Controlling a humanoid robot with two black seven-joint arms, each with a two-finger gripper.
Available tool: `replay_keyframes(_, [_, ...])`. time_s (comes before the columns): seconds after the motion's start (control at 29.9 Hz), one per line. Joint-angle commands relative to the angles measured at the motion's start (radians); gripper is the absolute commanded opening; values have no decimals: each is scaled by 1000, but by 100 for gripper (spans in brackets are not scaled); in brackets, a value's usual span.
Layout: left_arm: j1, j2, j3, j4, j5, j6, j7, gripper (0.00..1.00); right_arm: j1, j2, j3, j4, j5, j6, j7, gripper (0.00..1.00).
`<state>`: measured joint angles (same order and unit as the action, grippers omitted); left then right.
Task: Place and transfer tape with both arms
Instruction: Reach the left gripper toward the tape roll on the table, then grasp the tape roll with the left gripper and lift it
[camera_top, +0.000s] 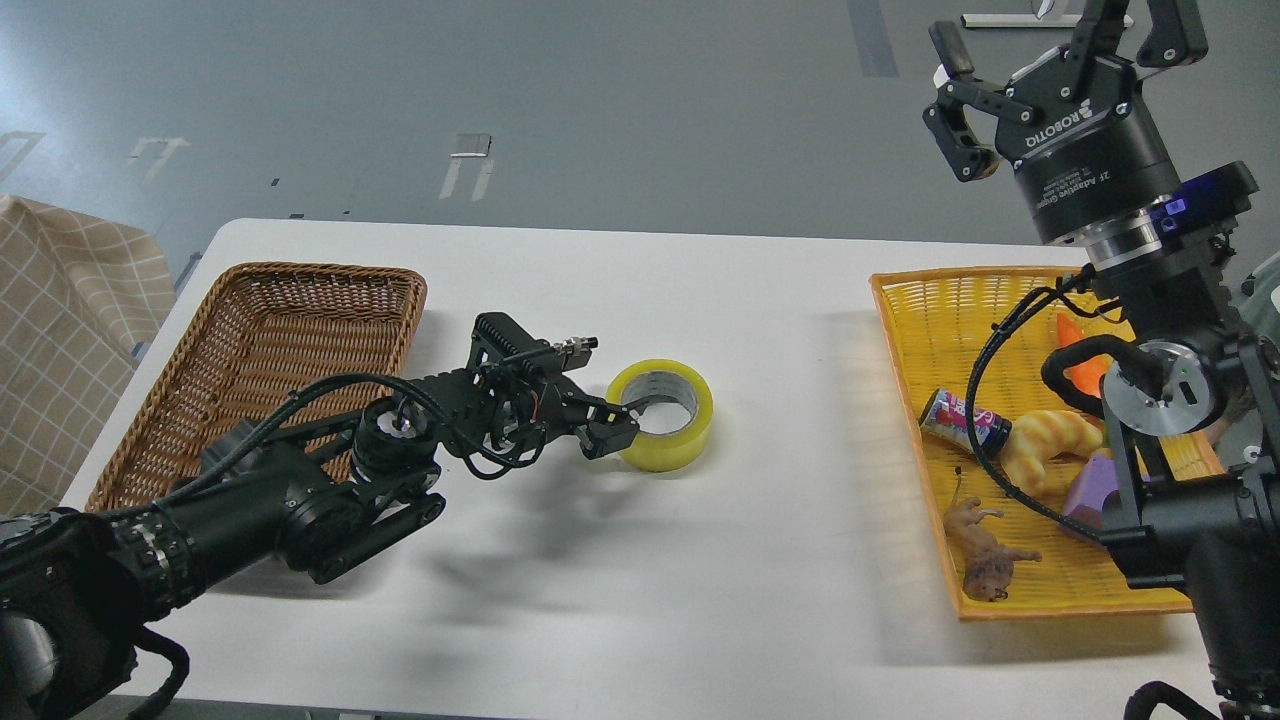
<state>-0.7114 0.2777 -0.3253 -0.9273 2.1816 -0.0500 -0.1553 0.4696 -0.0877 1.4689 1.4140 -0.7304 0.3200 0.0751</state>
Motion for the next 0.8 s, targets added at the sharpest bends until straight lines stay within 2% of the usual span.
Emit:
replay_keyframes(0.0, [-5,-9,14,24,0,9,-10,50,-3,-4,1,-39,-1,-4,0,100])
replay_keyframes(0.03, [-6,-12,14,24,0,9,-12,44,-5,-7,1,-43,-1,-7,0,100])
replay_keyframes(0.1, [-6,-12,14,24,0,9,-12,44,-5,-7,1,-43,-1,-7,0,100])
replay_keyframes(0.13, [-8,-23,14,27,0,9,-12,26,-17,-10,1,-52,-1,-16,0,100])
replay_keyframes(0.2, [-8,-25,14,30,0,9,-10,26,-23,-10,1,-56,-1,-16,2,100])
replay_keyframes(0.33, [-13,-28,14,42,-19,9,-12,16,-29,-10,2,-66,-3,-25,2,100])
replay_keyframes(0.77, [-34,-25,15,41,-31,7,-20,12,-31,-9,2,-98,-1,-68,3,100])
